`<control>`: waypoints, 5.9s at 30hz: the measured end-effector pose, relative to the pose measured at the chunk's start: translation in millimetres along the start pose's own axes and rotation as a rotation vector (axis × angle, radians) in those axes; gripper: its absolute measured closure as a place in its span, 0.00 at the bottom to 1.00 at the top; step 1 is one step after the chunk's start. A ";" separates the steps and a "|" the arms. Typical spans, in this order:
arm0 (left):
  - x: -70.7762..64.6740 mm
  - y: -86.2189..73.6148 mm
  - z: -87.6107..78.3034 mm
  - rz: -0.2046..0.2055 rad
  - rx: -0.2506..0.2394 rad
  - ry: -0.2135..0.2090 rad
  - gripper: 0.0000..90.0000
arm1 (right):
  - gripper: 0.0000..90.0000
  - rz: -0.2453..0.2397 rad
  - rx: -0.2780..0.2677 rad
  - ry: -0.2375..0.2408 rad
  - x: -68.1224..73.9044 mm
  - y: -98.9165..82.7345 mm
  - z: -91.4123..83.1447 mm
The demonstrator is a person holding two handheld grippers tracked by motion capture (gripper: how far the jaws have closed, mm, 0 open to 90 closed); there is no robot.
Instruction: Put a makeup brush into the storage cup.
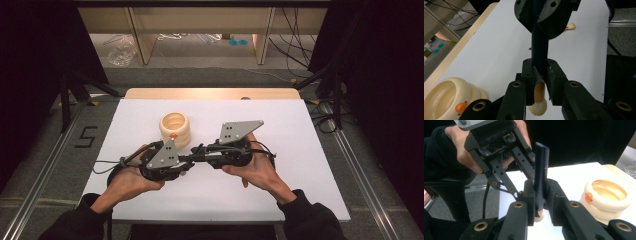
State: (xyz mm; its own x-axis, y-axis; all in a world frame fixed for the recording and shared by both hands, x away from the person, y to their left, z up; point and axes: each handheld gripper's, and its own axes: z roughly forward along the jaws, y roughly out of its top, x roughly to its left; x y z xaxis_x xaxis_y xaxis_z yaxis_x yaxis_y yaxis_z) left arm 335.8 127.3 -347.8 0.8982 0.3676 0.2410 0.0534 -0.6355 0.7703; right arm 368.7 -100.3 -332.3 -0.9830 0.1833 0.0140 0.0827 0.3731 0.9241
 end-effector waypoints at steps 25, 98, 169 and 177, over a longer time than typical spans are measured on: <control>-1.0 4.2 -3.0 -0.106 -0.067 -0.026 0.87 | 0.89 -0.017 -0.065 0.001 1.4 -1.3 4.4; 28.5 -9.3 -18.6 -0.517 -0.232 -0.207 0.49 | 0.89 -0.498 -0.314 -0.206 9.8 9.3 -31.6; 30.1 -7.6 -17.2 -0.616 -0.394 -0.391 0.47 | 0.89 -0.857 -0.369 -0.142 39.8 8.2 -29.9; 29.4 -8.2 -15.3 -0.624 -0.388 -0.381 0.46 | 0.89 -0.854 -0.375 -0.152 41.3 9.0 -30.6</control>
State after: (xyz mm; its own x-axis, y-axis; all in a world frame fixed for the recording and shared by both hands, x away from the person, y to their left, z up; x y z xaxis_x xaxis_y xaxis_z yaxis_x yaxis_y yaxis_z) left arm 355.1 153.8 -338.0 0.8435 0.2754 -0.4612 0.4993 -0.0853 0.8622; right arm 323.9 -117.2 -311.7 -0.6526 0.1098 -0.7497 -0.7394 0.1241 0.6618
